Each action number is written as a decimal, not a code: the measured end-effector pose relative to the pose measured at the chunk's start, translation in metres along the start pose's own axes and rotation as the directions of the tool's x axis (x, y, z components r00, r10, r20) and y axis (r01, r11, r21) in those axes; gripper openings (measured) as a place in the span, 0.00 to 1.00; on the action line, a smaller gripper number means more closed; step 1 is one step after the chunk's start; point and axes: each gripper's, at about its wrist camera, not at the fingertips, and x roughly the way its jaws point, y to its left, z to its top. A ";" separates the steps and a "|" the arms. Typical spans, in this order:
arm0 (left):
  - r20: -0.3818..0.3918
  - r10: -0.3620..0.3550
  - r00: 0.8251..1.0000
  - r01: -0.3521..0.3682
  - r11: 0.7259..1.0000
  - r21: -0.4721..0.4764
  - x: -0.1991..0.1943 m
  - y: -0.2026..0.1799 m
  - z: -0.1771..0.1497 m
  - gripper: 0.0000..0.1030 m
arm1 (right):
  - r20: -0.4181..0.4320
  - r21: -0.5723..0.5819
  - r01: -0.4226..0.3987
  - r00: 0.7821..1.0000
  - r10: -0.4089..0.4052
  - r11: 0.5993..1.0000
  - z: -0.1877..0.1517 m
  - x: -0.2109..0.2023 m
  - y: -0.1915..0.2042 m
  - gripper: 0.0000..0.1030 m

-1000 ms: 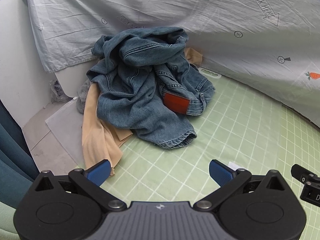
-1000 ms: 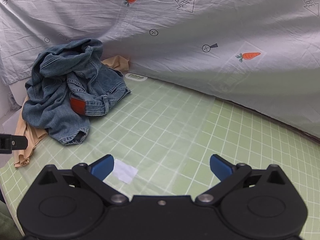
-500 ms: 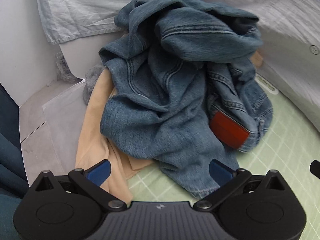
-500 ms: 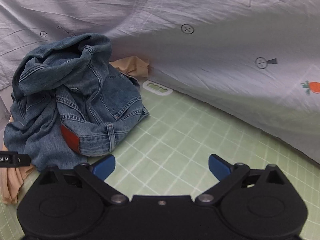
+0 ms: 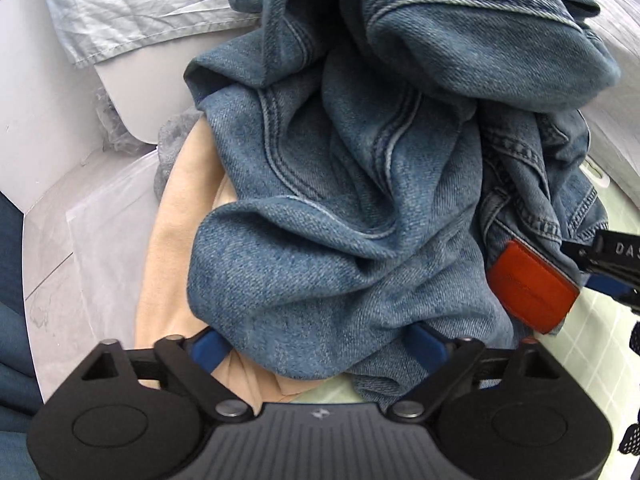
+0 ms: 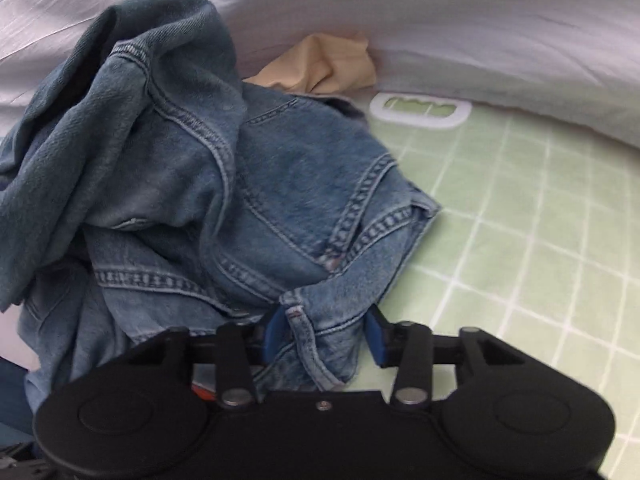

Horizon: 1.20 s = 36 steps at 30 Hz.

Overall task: Fold clothes
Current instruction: 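Reach both grippers into the clothes heap and grasp the blue jeans, then lift the jeans with both grippers and lay them flat on the table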

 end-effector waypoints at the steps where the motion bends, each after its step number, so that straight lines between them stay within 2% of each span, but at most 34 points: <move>1: -0.004 -0.001 1.000 0.001 1.000 -0.001 -0.001 0.000 0.000 0.76 | -0.005 -0.004 -0.006 1.000 0.006 1.000 0.000 -0.001 0.001 0.30; 2: -0.010 -0.006 1.000 0.006 1.000 -0.008 -0.001 0.001 0.000 0.67 | -0.012 -0.001 -0.018 1.000 0.018 1.000 0.001 -0.003 0.002 0.23; 3: -0.014 -0.010 1.000 0.009 1.000 -0.021 -0.001 0.002 0.000 0.57 | -0.015 -0.001 -0.025 1.000 0.025 1.000 0.000 -0.005 0.002 0.20; 4: -0.016 -0.015 1.000 0.015 0.999 -0.033 -0.002 0.004 0.000 0.53 | -0.003 -0.010 -0.019 1.000 0.019 1.000 -0.001 -0.011 0.002 0.17; 6: -0.016 -0.038 0.999 0.037 0.998 -0.050 -0.006 0.007 0.000 0.33 | 0.021 -0.029 -0.006 1.000 0.007 1.000 -0.004 -0.022 0.002 0.16; 10: 0.010 -0.063 0.998 0.063 0.996 -0.064 -0.022 0.011 -0.004 0.28 | 0.109 -0.048 0.042 0.993 -0.037 0.998 -0.016 -0.060 -0.006 0.15; 13: 0.040 -0.067 0.997 0.069 0.996 -0.051 -0.036 0.009 -0.011 0.26 | 0.189 -0.012 0.092 0.978 -0.088 0.996 -0.026 -0.101 -0.023 0.14; 16: 0.069 -0.074 0.995 0.076 0.997 -0.029 -0.052 0.005 -0.019 0.25 | 0.279 -0.008 0.167 0.947 -0.158 0.986 -0.041 -0.149 -0.038 0.14; 18: 0.096 -0.080 0.992 0.082 0.997 -0.014 -0.066 0.001 -0.026 0.25 | 0.343 -0.015 0.251 0.911 -0.231 0.968 -0.055 -0.184 -0.047 0.14; 20: 0.126 -0.092 0.988 0.093 0.996 -0.007 -0.080 -0.002 -0.034 0.25 | 0.388 0.024 0.348 0.861 -0.330 0.937 -0.076 -0.224 -0.069 0.14; 22: 0.153 -0.095 0.984 0.095 0.995 0.005 -0.094 -0.005 -0.042 0.24 | 0.428 0.068 0.439 0.798 -0.424 0.896 -0.097 -0.263 -0.091 0.14; 24: 0.176 -0.102 0.979 0.099 0.995 0.027 -0.107 -0.009 -0.052 0.24 | 0.462 0.117 0.522 0.725 -0.512 0.845 -0.118 -0.303 -0.113 0.13; 26: 0.177 -0.113 0.978 0.105 0.993 0.054 -0.113 -0.014 -0.060 0.23 | 0.484 0.171 0.597 0.642 -0.595 0.784 -0.139 -0.343 -0.137 0.12; 28: 0.170 -0.129 0.977 0.116 0.990 0.085 -0.119 -0.023 -0.073 0.23 | 0.458 0.253 0.656 0.566 -0.685 0.711 -0.164 -0.381 -0.175 0.12; 30: 0.153 -0.148 0.977 0.130 0.984 0.121 -0.128 -0.035 -0.092 0.22 | 0.404 0.330 0.720 0.476 -0.781 0.610 -0.191 -0.416 -0.215 0.12; 32: 0.124 -0.166 0.978 0.146 0.976 0.159 -0.133 -0.049 -0.113 0.20 | 0.330 0.396 0.765 0.398 -0.856 0.508 -0.218 -0.445 -0.252 0.12; 34: 0.090 -0.186 0.978 0.166 0.967 0.195 -0.138 -0.064 -0.136 0.09 | 0.266 0.470 0.768 0.346 -0.900 0.434 -0.244 -0.478 -0.286 0.12; 36: 0.060 -0.205 0.977 0.186 0.955 0.232 -0.147 -0.081 -0.164 0.08 | 0.217 0.525 0.766 0.301 -0.929 0.370 -0.268 -0.506 -0.313 0.12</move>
